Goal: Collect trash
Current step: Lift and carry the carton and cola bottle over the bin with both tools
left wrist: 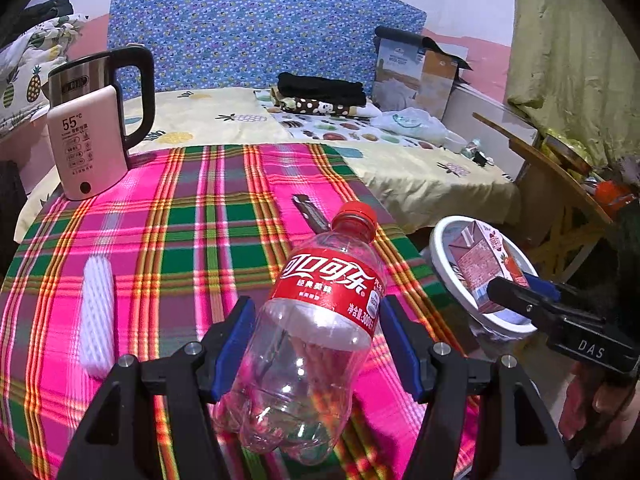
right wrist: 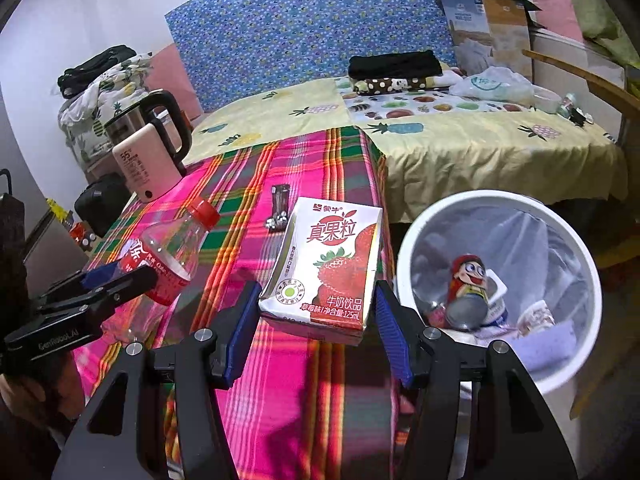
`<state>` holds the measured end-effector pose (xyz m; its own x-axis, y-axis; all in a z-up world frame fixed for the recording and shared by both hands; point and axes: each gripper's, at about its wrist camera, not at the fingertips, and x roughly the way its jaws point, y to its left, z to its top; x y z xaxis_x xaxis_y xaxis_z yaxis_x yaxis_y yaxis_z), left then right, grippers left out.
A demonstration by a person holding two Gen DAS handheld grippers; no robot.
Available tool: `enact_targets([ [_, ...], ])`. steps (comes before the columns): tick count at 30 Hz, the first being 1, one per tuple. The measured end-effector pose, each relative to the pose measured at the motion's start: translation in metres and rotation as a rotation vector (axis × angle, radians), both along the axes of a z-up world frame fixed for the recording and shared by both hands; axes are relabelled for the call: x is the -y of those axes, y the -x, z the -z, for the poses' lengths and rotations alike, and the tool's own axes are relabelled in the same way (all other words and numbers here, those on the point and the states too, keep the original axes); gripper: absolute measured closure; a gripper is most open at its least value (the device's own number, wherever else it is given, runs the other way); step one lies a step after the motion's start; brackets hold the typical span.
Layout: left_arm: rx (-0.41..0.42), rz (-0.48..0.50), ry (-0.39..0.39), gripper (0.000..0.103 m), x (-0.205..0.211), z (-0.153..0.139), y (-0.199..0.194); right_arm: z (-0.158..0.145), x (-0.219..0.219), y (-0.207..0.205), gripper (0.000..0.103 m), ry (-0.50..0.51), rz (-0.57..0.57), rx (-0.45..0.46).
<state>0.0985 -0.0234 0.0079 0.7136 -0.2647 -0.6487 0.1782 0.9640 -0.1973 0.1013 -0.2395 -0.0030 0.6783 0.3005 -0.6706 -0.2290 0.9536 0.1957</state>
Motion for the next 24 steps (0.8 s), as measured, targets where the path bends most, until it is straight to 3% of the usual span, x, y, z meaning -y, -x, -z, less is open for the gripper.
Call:
enact_targets([
  [17, 0.000, 0.112, -0.015, 0.037, 0.051, -0.002, 0.007, 0.003, 0.026, 0.019, 0.045, 0.001, 0.051, 0.017],
  [24, 0.006, 0.192, -0.026, 0.037, 0.087, -0.003, -0.003, 0.007, 0.055, 0.025, 0.045, 0.003, 0.136, 0.009],
])
